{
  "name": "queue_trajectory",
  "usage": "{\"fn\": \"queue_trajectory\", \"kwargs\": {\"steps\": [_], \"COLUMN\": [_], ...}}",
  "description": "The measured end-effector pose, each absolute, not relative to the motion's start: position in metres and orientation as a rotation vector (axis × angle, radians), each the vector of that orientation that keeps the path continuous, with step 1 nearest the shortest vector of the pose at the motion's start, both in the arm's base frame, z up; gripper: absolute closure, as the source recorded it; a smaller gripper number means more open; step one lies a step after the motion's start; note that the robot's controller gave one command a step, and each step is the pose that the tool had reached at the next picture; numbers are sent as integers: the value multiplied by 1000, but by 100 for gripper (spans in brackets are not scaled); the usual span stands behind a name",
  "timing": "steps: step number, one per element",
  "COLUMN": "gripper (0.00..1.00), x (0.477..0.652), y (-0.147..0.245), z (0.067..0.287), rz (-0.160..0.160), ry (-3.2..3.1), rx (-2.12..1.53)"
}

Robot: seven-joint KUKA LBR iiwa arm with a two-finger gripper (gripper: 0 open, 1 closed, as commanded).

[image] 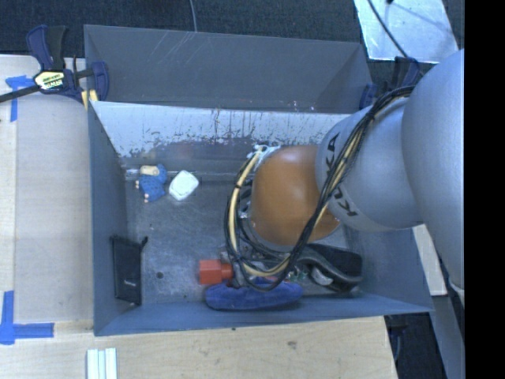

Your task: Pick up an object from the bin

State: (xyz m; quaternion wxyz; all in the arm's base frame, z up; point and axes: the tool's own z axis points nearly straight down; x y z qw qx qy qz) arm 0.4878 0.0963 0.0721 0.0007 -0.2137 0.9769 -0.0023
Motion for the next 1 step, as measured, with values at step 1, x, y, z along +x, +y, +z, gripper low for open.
{"fn": "queue_trajectory", "kwargs": {"steps": [1], "gripper": [100], "x": [524], "y": [108], "z": [212], "rz": [0], "ry": [3075], "rx": [-582]}}
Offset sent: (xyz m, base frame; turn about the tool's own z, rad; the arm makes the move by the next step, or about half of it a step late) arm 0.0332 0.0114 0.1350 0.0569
